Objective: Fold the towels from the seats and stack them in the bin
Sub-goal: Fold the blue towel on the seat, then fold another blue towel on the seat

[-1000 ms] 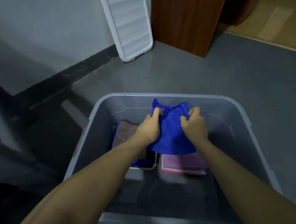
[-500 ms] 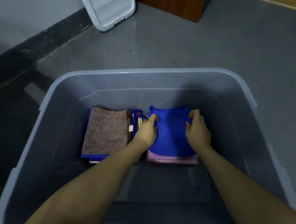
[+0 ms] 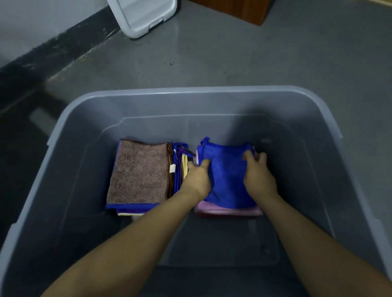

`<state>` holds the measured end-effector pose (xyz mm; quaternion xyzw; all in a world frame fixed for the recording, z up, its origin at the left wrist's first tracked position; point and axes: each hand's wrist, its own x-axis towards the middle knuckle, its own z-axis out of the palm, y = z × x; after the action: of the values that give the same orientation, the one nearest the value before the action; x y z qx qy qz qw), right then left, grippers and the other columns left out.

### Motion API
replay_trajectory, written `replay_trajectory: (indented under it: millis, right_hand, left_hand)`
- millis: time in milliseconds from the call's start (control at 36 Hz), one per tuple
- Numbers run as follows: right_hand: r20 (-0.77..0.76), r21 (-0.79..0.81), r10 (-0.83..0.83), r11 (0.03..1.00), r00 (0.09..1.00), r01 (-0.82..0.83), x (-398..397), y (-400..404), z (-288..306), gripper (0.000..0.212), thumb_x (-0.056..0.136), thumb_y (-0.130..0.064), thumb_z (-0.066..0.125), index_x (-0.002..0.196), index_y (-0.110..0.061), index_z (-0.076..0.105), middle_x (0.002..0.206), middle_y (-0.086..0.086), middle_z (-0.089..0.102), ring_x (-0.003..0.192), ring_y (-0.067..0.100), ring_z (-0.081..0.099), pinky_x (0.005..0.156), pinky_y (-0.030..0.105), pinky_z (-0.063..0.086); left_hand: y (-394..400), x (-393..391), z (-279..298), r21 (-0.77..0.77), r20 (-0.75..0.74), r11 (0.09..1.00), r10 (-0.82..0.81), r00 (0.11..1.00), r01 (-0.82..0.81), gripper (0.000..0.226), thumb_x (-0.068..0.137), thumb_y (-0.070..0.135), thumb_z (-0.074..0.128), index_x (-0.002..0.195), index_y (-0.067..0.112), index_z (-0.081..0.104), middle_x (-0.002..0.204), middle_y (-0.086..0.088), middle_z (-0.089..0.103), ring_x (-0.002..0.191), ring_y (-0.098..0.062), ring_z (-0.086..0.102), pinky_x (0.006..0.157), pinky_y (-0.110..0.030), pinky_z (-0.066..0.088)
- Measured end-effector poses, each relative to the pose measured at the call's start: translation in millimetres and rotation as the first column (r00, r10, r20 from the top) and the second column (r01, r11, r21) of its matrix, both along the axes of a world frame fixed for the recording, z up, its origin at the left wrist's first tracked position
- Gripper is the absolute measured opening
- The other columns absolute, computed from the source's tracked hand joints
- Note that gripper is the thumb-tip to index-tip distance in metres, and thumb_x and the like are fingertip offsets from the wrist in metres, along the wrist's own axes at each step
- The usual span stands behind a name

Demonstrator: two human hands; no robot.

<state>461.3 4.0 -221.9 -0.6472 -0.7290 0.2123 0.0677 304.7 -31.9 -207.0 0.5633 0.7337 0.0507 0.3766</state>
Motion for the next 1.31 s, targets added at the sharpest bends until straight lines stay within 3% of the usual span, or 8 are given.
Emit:
replay_trajectory:
  millis: [139, 250, 417, 611, 694, 806, 1139, 1306]
  right_hand:
    - [0.330, -0.128, 0.079, 0.991, 0.941, -0.039, 0, -6, 0, 0.044, 0.092, -0.011, 0.042, 0.135, -0.020, 0.036, 0.142, 0.017, 0.020, 0.119, 0.036, 0.034, 0.091, 0.044, 0.040]
    - [0.337, -0.098, 0.101, 0.993, 0.936, -0.072, -4, -6, 3, 0.042, 0.092, -0.012, 0.044, 0.133, -0.015, 0.039, 0.144, 0.018, 0.021, 0.121, 0.036, 0.035, 0.097, 0.041, 0.036]
    - [0.156, -0.020, 0.125, 0.992, 0.980, -0.124, -20, -5, 21, 0.032, 0.092, -0.009, 0.044, 0.123, -0.004, 0.048, 0.129, 0.020, 0.041, 0.119, 0.035, 0.040, 0.103, 0.041, 0.034]
    - [0.067, 0.081, 0.111, 0.990, 0.992, -0.116, -53, -19, 78, 0.021, 0.094, -0.009, 0.040, 0.113, -0.004, 0.048, 0.123, 0.011, 0.047, 0.110, 0.031, 0.050, 0.085, 0.036, 0.039]
    - [-0.094, 0.106, 0.141, 0.986, 0.986, -0.131, -70, -26, 100, 0.014, 0.092, -0.006, 0.042, 0.102, -0.001, 0.049, 0.113, 0.017, 0.051, 0.102, 0.038, 0.054, 0.081, 0.044, 0.042]
    - [-0.108, 0.117, 0.177, 0.979, 0.978, -0.164, -94, -37, 145, 0.022, 0.096, -0.016, 0.041, 0.112, -0.003, 0.050, 0.116, 0.016, 0.057, 0.107, 0.036, 0.054, 0.084, 0.041, 0.043]
    - [-0.259, 0.430, 0.404, 0.862, 0.878, -0.270, -201, -98, 309, 0.015, 0.094, -0.017, 0.046, 0.099, -0.008, 0.057, 0.098, 0.014, 0.064, 0.092, 0.034, 0.057, 0.071, 0.038, 0.046]
    - [-0.308, 0.563, 0.521, 0.774, 0.796, -0.289, -252, -141, 378, 0.020, 0.096, -0.020, 0.045, 0.105, -0.008, 0.057, 0.106, 0.011, 0.063, 0.097, 0.031, 0.058, 0.079, 0.040, 0.048]
  left_hand:
    - [-8, -1, 0, -0.062, -0.191, 0.993, -0.107, 0.976, 0.096, 0.057, 0.097, 0.025, 0.047, 0.148, 0.025, 0.022, 0.146, -0.020, 0.006, 0.112, -0.035, 0.051, 0.093, -0.045, 0.048]
    - [-13, -7, 6, 0.009, -0.271, 0.991, -0.129, 0.954, 0.137, 0.049, 0.097, 0.026, 0.045, 0.144, 0.020, 0.032, 0.146, -0.020, 0.014, 0.121, -0.037, 0.040, 0.097, -0.044, 0.044]
    - [-16, -21, 27, 0.115, -0.280, 0.987, -0.080, 0.957, 0.116, 0.038, 0.096, 0.021, 0.043, 0.131, 0.007, 0.047, 0.131, -0.016, 0.038, 0.114, -0.035, 0.047, 0.094, -0.042, 0.042]
    - [-29, -45, 86, 0.204, -0.261, 0.978, 0.015, 0.965, 0.040, 0.030, 0.096, 0.019, 0.041, 0.123, 0.008, 0.049, 0.131, -0.015, 0.044, 0.119, -0.035, 0.049, 0.092, -0.042, 0.042]
    - [-40, -58, 114, 0.256, -0.268, 0.966, 0.053, 0.962, 0.018, 0.029, 0.094, 0.018, 0.043, 0.119, 0.007, 0.052, 0.128, -0.016, 0.049, 0.118, -0.035, 0.050, 0.092, -0.042, 0.042]
    - [-62, -80, 157, 0.350, -0.249, 0.936, 0.118, 0.961, -0.025, 0.031, 0.095, 0.023, 0.044, 0.122, 0.009, 0.052, 0.128, -0.014, 0.051, 0.116, -0.033, 0.052, 0.092, -0.040, 0.043]
    - [-154, -174, 321, 0.681, -0.163, 0.716, 0.353, 0.922, -0.154, 0.024, 0.093, 0.019, 0.043, 0.107, 0.007, 0.058, 0.113, -0.013, 0.057, 0.104, -0.030, 0.055, 0.086, -0.039, 0.048]
    - [-210, -202, 384, 0.772, -0.195, 0.625, 0.406, 0.893, -0.116, 0.024, 0.096, 0.021, 0.042, 0.111, 0.006, 0.055, 0.113, -0.013, 0.057, 0.102, -0.031, 0.055, 0.086, -0.042, 0.047]
